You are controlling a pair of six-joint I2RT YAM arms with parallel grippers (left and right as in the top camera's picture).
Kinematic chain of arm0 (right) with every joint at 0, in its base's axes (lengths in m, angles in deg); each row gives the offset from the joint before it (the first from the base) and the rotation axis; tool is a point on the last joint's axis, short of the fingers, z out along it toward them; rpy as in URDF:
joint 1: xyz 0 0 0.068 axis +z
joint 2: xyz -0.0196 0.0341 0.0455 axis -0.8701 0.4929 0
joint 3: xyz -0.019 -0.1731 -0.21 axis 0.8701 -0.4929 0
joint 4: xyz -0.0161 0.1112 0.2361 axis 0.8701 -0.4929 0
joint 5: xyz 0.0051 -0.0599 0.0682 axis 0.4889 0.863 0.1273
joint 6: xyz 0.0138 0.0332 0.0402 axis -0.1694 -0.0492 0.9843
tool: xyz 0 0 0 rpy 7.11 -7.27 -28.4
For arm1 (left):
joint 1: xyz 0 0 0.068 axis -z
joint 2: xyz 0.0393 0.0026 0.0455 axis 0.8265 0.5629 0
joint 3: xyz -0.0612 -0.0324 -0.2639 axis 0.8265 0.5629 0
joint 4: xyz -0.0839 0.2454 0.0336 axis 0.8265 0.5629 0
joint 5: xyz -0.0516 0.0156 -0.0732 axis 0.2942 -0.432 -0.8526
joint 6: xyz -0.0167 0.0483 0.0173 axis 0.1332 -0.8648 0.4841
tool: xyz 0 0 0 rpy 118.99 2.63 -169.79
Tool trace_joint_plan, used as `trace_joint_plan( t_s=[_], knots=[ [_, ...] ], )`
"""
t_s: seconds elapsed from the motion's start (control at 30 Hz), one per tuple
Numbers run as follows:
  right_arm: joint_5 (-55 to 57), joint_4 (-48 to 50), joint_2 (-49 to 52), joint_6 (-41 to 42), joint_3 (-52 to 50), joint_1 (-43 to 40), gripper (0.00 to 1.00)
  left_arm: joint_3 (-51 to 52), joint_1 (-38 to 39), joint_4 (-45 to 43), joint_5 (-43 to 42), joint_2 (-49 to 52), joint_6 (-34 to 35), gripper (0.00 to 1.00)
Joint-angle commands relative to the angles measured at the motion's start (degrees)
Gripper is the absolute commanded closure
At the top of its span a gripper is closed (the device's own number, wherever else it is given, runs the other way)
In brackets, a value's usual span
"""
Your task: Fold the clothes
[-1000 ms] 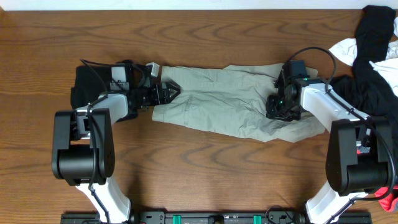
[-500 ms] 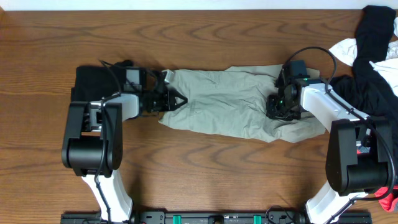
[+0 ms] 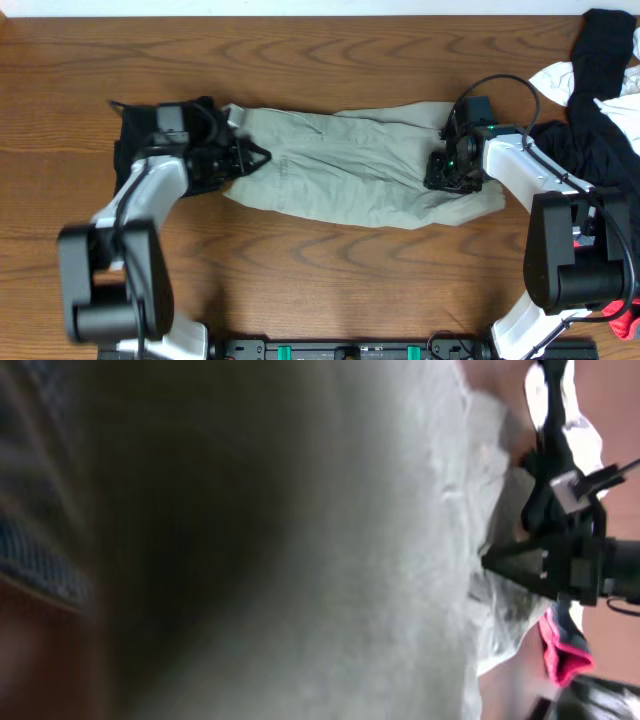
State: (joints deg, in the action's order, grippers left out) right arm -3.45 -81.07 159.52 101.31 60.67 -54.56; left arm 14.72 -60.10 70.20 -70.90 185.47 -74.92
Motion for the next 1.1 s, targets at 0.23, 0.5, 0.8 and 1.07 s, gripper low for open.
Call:
trace_joint_plan(
  t_s=[0.23, 0.5, 0.8, 1.07],
  knots=[
    [0.00, -0.15, 0.42, -0.33, 2.60, -0.15, 0.51, 0.04, -0.98, 7.58, 12.17, -8.72, -0.39, 0.94],
    [-3.23, -1.92, -1.31, -2.75, 5.51, -2.25, 0.49, 0.04, -0.98, 10.34, 19.74, -8.74, -0.57, 0.94],
    [-7.61, -6.01, -5.57, -4.00, 7.21, -1.77, 0.53, 0.04, -0.98, 11.76, 19.89, -9.25, -0.52, 0.94],
    [1.55, -5.14, -2.73, -4.20, 6.38, -0.70, 0.54, -0.66, -0.98, 15.04, 19.93, -14.27, -0.55, 0.94]
  ],
)
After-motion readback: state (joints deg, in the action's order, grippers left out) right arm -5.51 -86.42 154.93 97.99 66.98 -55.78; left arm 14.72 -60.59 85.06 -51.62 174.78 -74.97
